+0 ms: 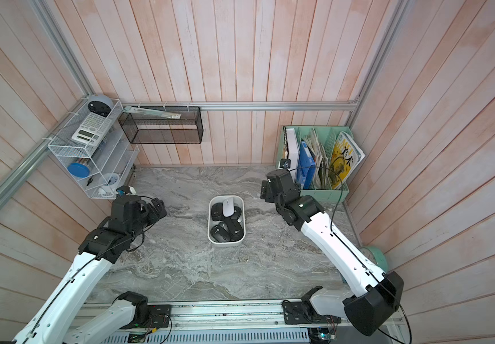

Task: Put the mouse in the storage box
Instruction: Reset both arms

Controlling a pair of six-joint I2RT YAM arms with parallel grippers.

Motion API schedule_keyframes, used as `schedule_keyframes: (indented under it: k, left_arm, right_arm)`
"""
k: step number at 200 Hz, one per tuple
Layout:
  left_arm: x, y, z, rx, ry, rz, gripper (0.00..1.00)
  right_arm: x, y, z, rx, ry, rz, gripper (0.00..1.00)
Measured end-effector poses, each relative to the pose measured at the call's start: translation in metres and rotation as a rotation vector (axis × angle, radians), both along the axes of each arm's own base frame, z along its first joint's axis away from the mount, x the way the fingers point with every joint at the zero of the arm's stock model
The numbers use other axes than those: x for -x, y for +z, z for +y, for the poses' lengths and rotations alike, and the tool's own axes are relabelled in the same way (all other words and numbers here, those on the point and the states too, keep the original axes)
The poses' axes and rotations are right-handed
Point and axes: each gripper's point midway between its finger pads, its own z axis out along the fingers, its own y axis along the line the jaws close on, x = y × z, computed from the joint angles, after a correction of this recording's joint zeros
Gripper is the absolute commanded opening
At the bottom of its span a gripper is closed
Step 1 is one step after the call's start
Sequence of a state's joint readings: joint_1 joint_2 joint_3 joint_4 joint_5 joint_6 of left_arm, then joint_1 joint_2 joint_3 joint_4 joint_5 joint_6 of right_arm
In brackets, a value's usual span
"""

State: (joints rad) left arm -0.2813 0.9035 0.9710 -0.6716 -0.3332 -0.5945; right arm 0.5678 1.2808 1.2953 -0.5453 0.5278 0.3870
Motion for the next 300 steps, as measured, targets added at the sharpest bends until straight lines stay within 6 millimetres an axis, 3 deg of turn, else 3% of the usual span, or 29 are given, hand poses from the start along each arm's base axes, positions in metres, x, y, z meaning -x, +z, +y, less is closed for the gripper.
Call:
schedule_keyframes:
  k: [33, 57, 80, 111, 137, 155, 177, 223, 248, 300]
  left_arm:
    - [0.006, 0.002, 0.019, -0.073, 0.066, -0.075, 1.0]
    - [0.007, -0.007, 0.035, -0.174, 0.118, -0.107, 1.0]
    - [0.003, -0.019, 0.049, -0.311, 0.154, -0.143, 1.0]
    - [-0.011, -0.065, 0.056, -0.44, 0.133, -0.186, 1.0]
    - [-0.026, -0.115, 0.078, -0.479, 0.163, -0.117, 1.0]
    - [-0.035, -0.129, 0.094, -0.47, 0.226, -0.126, 1.0]
    - [-0.042, -0.142, 0.095, -0.457, 0.232, -0.164, 1.0]
    - [-0.055, -0.16, 0.086, -0.446, 0.185, -0.224, 1.0]
    - [-0.067, -0.162, 0.076, -0.444, 0.125, -0.249, 1.0]
    - [-0.091, -0.14, 0.072, -0.44, 0.116, -0.289, 1.0]
  right_arm:
    - [-0.004, -0.018, -0.007, 0.036, -0.037, -0.027, 0.98]
    - [-0.004, -0.041, -0.01, 0.049, -0.05, -0.029, 0.98]
    - [-0.006, -0.047, -0.016, 0.063, -0.083, -0.059, 0.98]
    - [-0.016, -0.046, -0.022, 0.076, -0.107, -0.106, 0.98]
    - [-0.023, -0.079, -0.039, 0.03, -0.086, -0.075, 0.98]
    - [-0.022, -0.104, -0.053, 0.01, -0.083, -0.05, 0.98]
    - [-0.021, -0.118, -0.051, 0.008, -0.041, -0.039, 0.98]
    - [-0.021, -0.102, -0.057, -0.021, -0.009, -0.129, 0.98]
    - [-0.02, -0.108, -0.056, -0.016, 0.012, -0.153, 0.98]
    - [-0.031, -0.126, -0.044, -0.027, 0.063, -0.132, 0.98]
